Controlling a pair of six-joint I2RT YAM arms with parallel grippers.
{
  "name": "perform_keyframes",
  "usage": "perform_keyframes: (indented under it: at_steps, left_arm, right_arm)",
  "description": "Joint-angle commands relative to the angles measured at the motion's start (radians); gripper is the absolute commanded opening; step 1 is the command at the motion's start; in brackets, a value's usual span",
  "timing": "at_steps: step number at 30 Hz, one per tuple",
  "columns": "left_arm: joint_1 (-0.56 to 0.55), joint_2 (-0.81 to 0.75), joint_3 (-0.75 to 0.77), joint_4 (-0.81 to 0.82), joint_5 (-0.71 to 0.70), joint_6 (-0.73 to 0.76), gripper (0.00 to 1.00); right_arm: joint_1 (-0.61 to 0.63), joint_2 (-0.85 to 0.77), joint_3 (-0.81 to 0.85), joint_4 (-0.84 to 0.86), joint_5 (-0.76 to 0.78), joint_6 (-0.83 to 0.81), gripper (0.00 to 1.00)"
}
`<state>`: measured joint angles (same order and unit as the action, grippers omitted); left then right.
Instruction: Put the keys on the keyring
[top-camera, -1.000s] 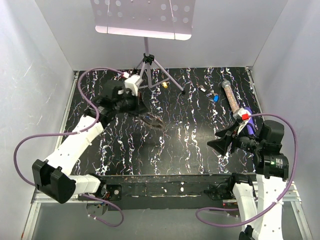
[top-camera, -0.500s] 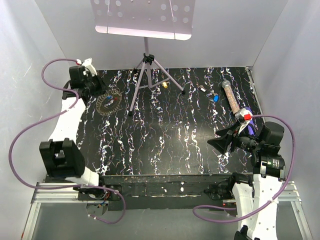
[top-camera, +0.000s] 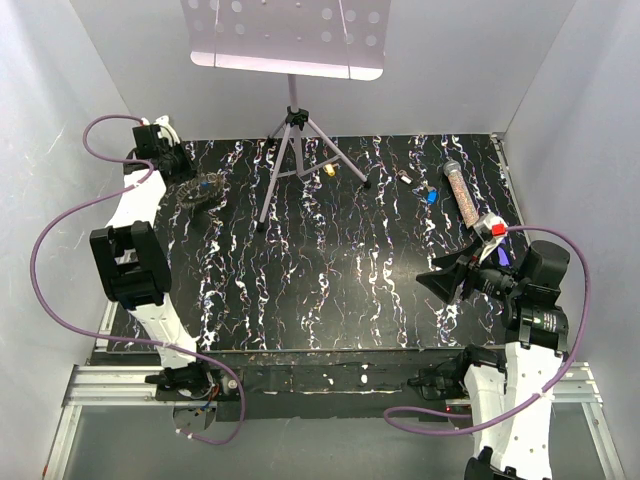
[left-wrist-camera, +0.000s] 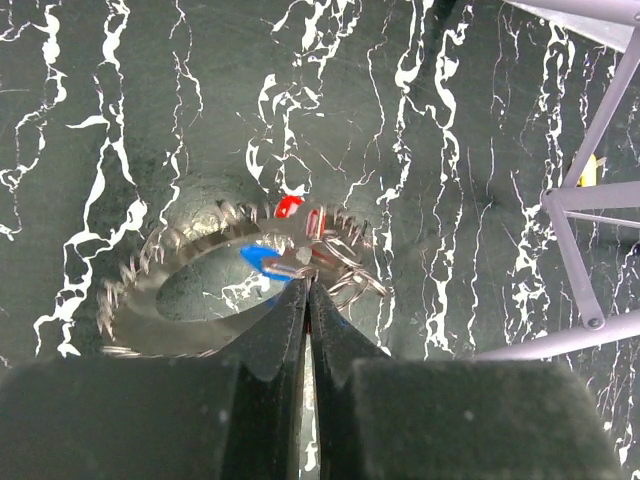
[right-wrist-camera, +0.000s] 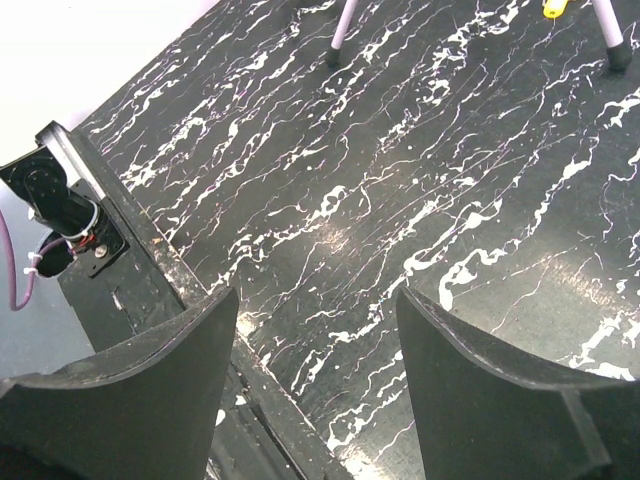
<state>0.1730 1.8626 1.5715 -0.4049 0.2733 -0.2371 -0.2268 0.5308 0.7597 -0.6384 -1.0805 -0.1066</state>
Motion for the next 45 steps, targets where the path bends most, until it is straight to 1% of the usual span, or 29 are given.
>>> perform_keyframes:
  at_steps: [1, 6, 20, 22, 24, 27, 29, 31, 33, 35, 38, 41, 43, 45]
  left_arm:
    - [-0.001, -0.003, 0.022, 0.029, 0.023, 0.036, 0.00]
    - [0.000, 0.010, 0.010, -0.003, 0.044, 0.071, 0.00]
    - [0.000, -0.026, -0.133, -0.048, 0.060, 0.081, 0.01]
    - [0.000, -0.052, -0.139, -0.063, 0.052, 0.075, 0.19]
    - [0.000, -0.117, -0.160, -0.063, 0.034, 0.065, 0.38]
    - [0.000, -0.242, -0.227, -0.031, 0.006, 0.049, 0.64]
    - [-0.001, -0.343, -0.295, -0.005, 0.009, 0.018, 0.74]
    - [-0.001, -0.460, -0.364, 0.037, 0.067, -0.025, 0.82]
    - [-0.001, -0.567, -0.438, 0.099, 0.133, -0.115, 0.97]
    - [0.000, -0.661, -0.517, 0.178, 0.223, -0.241, 0.98]
    - [-0.001, -0.746, -0.554, 0.209, 0.366, -0.330, 0.98]
    - [-0.021, -0.818, -0.550, 0.167, 0.429, -0.349, 0.98]
    - [-0.041, -0.870, -0.542, 0.114, 0.435, -0.329, 0.98]
    - [-0.049, -0.920, -0.535, 0.056, 0.434, -0.303, 0.98]
  right_arm:
    - [-0.016, 0.017, -0.005, 0.040, -0.033, 0.011, 0.72]
    - [-0.029, 0.020, -0.011, 0.048, -0.048, 0.027, 0.72]
    - [-0.031, 0.024, -0.008, 0.054, -0.079, 0.039, 0.72]
    - [-0.029, 0.026, 0.000, 0.051, -0.078, 0.036, 0.72]
    - [-0.031, 0.038, 0.016, 0.033, -0.079, 0.027, 0.72]
    - [-0.031, 0.063, 0.064, -0.032, -0.076, -0.014, 0.72]
    - [-0.031, 0.081, 0.110, -0.084, -0.068, -0.059, 0.71]
    - [-0.031, 0.106, 0.170, -0.147, -0.056, -0.099, 0.71]
    - [-0.031, 0.129, 0.226, -0.194, -0.042, -0.136, 0.72]
    - [-0.032, 0.147, 0.288, -0.227, -0.030, -0.145, 0.73]
    - [-0.032, 0.176, 0.348, -0.222, 0.005, -0.073, 0.74]
    - [-0.034, 0.186, 0.381, -0.175, 0.062, 0.056, 0.75]
    - [-0.040, 0.167, 0.392, -0.133, 0.106, 0.137, 0.76]
    - [-0.043, 0.155, 0.405, -0.098, 0.183, 0.230, 0.77]
